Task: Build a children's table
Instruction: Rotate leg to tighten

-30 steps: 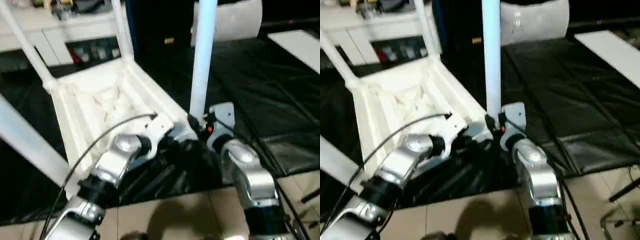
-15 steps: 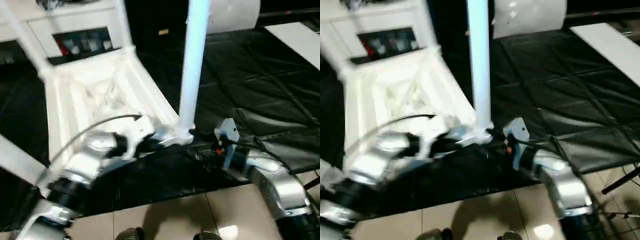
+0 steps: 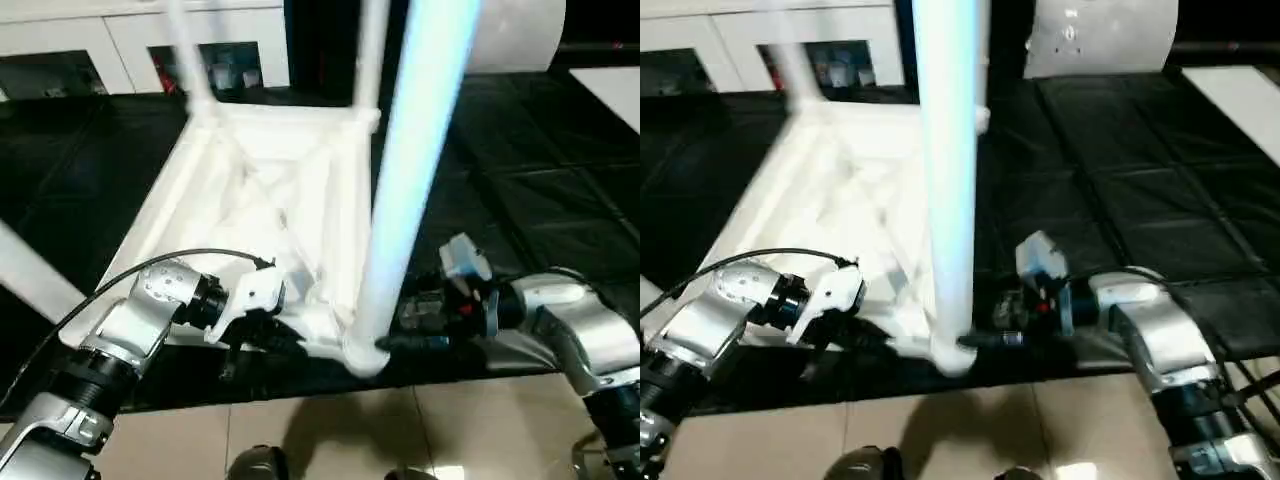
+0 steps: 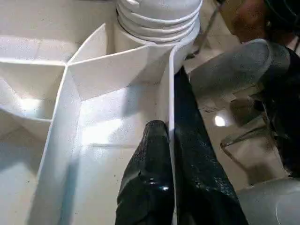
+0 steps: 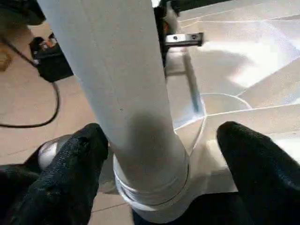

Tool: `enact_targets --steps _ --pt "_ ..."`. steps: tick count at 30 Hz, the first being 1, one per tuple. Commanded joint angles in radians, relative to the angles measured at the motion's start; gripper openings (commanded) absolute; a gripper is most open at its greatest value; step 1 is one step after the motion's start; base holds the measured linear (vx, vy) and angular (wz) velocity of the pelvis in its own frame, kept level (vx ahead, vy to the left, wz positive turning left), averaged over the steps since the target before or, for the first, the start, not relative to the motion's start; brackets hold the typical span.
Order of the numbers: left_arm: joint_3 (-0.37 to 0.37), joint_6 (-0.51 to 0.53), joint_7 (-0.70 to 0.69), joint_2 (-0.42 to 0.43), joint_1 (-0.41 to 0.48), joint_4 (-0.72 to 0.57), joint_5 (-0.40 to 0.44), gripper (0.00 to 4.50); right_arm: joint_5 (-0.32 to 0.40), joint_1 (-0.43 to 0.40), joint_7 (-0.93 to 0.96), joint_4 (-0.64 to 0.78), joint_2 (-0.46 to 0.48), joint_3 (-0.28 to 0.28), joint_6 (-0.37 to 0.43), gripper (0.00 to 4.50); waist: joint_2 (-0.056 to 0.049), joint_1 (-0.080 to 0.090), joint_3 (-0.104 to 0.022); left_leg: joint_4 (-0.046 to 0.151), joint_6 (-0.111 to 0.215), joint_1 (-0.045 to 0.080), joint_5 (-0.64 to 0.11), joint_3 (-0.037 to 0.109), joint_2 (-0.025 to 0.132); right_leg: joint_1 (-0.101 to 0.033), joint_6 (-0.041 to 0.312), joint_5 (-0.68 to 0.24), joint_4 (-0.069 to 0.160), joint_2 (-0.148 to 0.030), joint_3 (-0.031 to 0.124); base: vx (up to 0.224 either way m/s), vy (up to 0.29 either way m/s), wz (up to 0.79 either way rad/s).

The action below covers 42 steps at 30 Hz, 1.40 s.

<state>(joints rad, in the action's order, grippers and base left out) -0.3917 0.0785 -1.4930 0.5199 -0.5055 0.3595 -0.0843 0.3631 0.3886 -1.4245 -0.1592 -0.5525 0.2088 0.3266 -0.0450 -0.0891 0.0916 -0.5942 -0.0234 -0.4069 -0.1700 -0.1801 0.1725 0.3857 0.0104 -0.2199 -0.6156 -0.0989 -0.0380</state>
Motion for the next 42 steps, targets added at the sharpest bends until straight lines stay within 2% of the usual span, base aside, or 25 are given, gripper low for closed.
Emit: enact_targets --steps 1,4,12,14,16,17,20,22,26,27,28,29,31,33,34,35,36,39,42 --pt "-0.051 -0.03 -0.095 -0.019 -0.016 -0.013 -0.02 0.0 0.006 0.024 -0.028 -0.008 -0.009 0.015 0.012 3.58 0.013 0.009 -0.061 0.087 0.039 0.041 -0.242 0.012 0.061 -0.022 0.248 -0.186 0.071 -0.052 0.033 0.0 0.0 0.0" --pt "-0.057 -0.056 -0.108 -0.034 -0.04 0.021 -0.006 0.0 -0.002 0.046 -0.077 -0.031 -0.005 0.043 0.012 3.3 0.017 0.005 -0.061 0.087 0.029 0.047 -0.249 0.009 0.062 -0.018 0.248 -0.181 0.073 -0.053 0.036 0.0 0.0 0.0" --pt "-0.065 -0.077 -0.108 -0.044 -0.06 0.053 0.003 0.0 -0.022 0.072 -0.112 -0.08 0.024 0.084 -0.015 2.79 0.02 0.001 -0.066 0.081 0.064 0.038 -0.182 0.004 0.06 -0.022 0.266 -0.084 0.062 -0.054 0.031 0.0 0.0 0.0" --pt "-0.065 -0.08 -0.108 -0.045 -0.063 0.06 0.004 0.0 -0.021 0.074 -0.115 -0.081 0.025 0.086 -0.012 2.48 0.021 0.0 -0.065 0.082 0.068 0.039 -0.179 0.004 0.061 -0.023 0.267 -0.084 0.062 -0.052 0.03 0.0 0.0 0.0" --pt "-0.062 -0.087 -0.109 -0.046 -0.069 0.075 0.006 0.0 -0.019 0.077 -0.122 -0.083 0.026 0.09 -0.01 2.45 0.021 0.0 -0.063 0.083 0.067 0.039 -0.19 0.003 0.062 -0.022 0.264 -0.102 0.064 -0.054 0.031 0.0 0.0 0.0" --pt "-0.06 -0.087 -0.108 -0.046 -0.071 0.08 0.006 0.0 -0.018 0.077 -0.124 -0.082 0.028 0.092 -0.008 2.4 0.015 0.0 -0.061 0.085 0.061 0.039 -0.205 0.004 0.062 -0.021 0.261 -0.123 0.066 -0.055 0.031 0.0 0.0 0.0" --pt "-0.051 -0.09 -0.1 -0.048 -0.076 0.097 0.009 0.0 -0.012 0.076 -0.126 -0.08 0.036 0.094 -0.003 2.22 0.018 0.001 -0.058 0.09 0.04 0.041 -0.246 0.003 0.064 -0.02 0.252 -0.177 0.072 -0.057 0.033 0.0 0.0 0.0" --pt "-0.035 -0.07 -0.079 -0.052 -0.073 0.097 0.0 0.0 0.006 0.066 -0.11 -0.066 0.044 0.083 0.017 2.21 0.014 0.001 -0.057 0.093 0.029 0.042 -0.261 0.004 0.065 -0.019 0.249 -0.192 0.074 -0.057 0.034 0.0 0.0 0.0" --pt "-0.002 -0.03 -0.027 -0.06 -0.069 0.092 -0.017 0.0 0.032 0.045 -0.059 -0.046 0.064 0.047 0.045 2.13 0.017 0.003 -0.055 0.097 0.02 0.041 -0.276 0.005 0.064 -0.019 0.24 -0.219 0.077 -0.058 0.035 0.0 0.0 0.0" --pt "0.026 0.0 0.037 -0.065 -0.064 0.088 -0.015 0.0 0.046 0.02 0.013 -0.033 0.089 0.01 0.061 2.13 0.011 0.004 -0.056 0.098 0.013 0.041 -0.284 0.005 0.064 -0.018 0.237 -0.229 0.078 -0.058 0.035 0.0 0.0 0.0" --pt "0.038 0.015 0.068 -0.066 -0.061 0.086 -0.012 0.0 0.053 0.007 0.046 -0.025 0.101 -0.008 0.069 2.13 0.012 0.003 -0.054 0.099 0.009 0.043 -0.293 0.005 0.065 -0.015 0.234 -0.239 0.08 -0.058 0.036 0.0 0.0 0.0" --pt "0.051 0.041 0.115 -0.067 -0.053 0.076 -0.003 0.0 0.049 -0.019 0.089 -0.005 0.112 -0.02 0.068 2.13 0.012 0.006 -0.055 0.102 -0.001 0.038 -0.298 0.008 0.064 -0.019 0.224 -0.252 0.081 -0.06 0.036 0.0 0.0 0.0" --pt "0.07 0.08 0.17 -0.073 -0.039 0.055 0.003 0.0 0.028 -0.056 0.142 0.021 0.123 -0.026 0.052 2.11 0.011 0.007 -0.056 0.103 -0.005 0.039 -0.296 0.01 0.063 -0.018 0.216 -0.256 0.082 -0.059 0.035 0.0 0.0 0.0" --pt "0.093 0.158 0.253 -0.101 -0.008 -0.011 0.003 0.0 -0.03 -0.104 0.263 0.047 0.159 -0.031 0.02 2.1 0.013 0.018 -0.057 0.104 -0.005 0.032 -0.271 0.01 0.062 -0.022 0.208 -0.211 0.079 -0.056 0.033 0.0 0.0 0.0" --pt "0.093 0.158 0.253 -0.101 -0.008 -0.011 0.003 0.0 -0.03 -0.104 0.263 0.047 0.159 -0.031 0.02 2.1 0.014 0.021 -0.057 0.105 -0.004 0.031 -0.262 0.011 0.063 -0.022 0.208 -0.193 0.078 -0.056 0.033 0.0 0.0 0.0" --pt "0.1 0.201 0.312 -0.131 0.005 -0.046 0.018 0.0 -0.064 -0.127 0.342 0.064 0.189 -0.031 0.015 2.1 0.017 0.031 -0.059 0.1 0.011 0.028 -0.244 0.01 0.056 -0.024 0.213 -0.173 0.078 -0.055 0.031 0.0 0.0 0.0" --pt "0.103 0.229 0.346 -0.152 0.009 -0.061 0.023 0.0 -0.079 -0.135 0.385 0.073 0.21 -0.032 0.018 2.07 0.013 0.036 -0.058 0.098 0.02 0.031 -0.226 0.007 0.056 -0.021 0.217 -0.153 0.079 -0.054 0.032 0.0 0.0 0.0" --pt "0.104 0.28 0.432 -0.208 0.007 -0.082 0.038 0.0 -0.115 -0.145 0.491 0.092 0.263 -0.033 0.039 2.03 0.016 0.047 -0.058 0.094 0.047 0.028 -0.189 0.005 0.051 -0.024 0.217 -0.144 0.082 -0.051 0.03 0.0 0.0 0.0" --pt "0.107 0.346 0.579 -0.306 -0.014 -0.086 0.063 0.0 -0.16 -0.135 0.672 0.089 0.352 -0.034 0.065 2.01 0.012 0.053 -0.056 0.095 0.048 0.03 -0.196 0.004 0.052 -0.02 0.206 -0.186 0.088 -0.049 0.031 0.0 0.0 0.0"
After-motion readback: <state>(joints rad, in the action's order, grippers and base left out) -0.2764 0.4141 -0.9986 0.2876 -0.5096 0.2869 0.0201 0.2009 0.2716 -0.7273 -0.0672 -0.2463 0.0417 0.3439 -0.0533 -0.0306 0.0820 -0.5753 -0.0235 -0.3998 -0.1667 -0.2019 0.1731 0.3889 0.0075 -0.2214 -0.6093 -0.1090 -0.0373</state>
